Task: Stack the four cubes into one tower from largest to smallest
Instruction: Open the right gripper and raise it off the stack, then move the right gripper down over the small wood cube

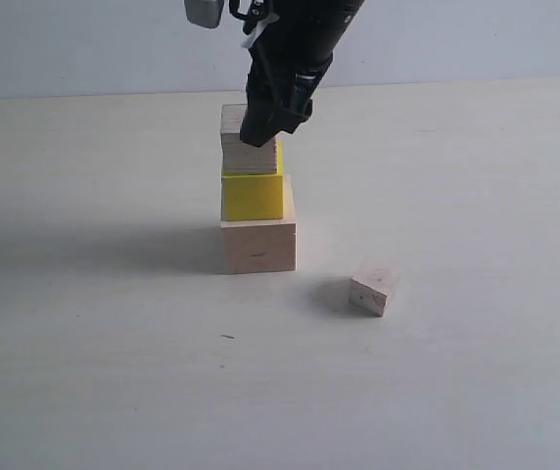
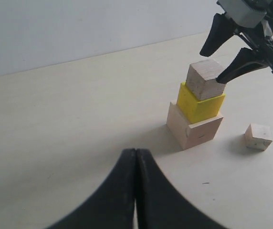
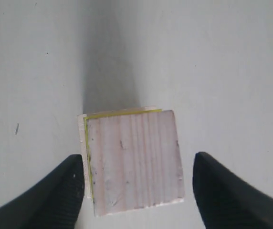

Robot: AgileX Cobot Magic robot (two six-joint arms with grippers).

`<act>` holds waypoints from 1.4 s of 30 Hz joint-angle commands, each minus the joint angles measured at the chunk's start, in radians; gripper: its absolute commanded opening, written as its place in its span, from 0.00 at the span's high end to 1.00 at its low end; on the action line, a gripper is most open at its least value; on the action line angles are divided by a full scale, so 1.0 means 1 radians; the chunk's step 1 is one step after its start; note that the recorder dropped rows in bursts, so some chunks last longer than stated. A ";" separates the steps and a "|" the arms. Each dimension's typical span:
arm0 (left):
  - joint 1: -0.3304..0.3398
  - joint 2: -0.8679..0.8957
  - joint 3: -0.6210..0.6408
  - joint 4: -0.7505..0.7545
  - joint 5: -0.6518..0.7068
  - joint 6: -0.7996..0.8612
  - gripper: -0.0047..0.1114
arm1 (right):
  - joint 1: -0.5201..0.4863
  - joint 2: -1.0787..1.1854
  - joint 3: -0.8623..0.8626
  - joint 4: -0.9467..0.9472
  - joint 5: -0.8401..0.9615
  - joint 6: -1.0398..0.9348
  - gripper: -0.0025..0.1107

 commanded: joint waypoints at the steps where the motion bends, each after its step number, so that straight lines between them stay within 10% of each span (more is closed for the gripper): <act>1: 0.002 0.003 0.003 0.004 0.001 0.004 0.96 | 0.002 -0.023 -0.004 0.014 -0.006 0.024 0.42; 18: 0.002 0.003 0.003 0.004 -0.001 0.004 0.96 | 0.002 -0.124 -0.004 -0.010 -0.003 0.174 0.45; 26: 0.002 0.003 0.003 0.004 -0.005 0.004 0.96 | 0.002 -0.173 -0.004 -0.087 0.024 0.374 0.98; 42: 0.002 0.128 0.003 0.004 -0.095 -0.024 0.96 | -0.105 -0.522 0.513 0.059 -0.244 0.458 0.98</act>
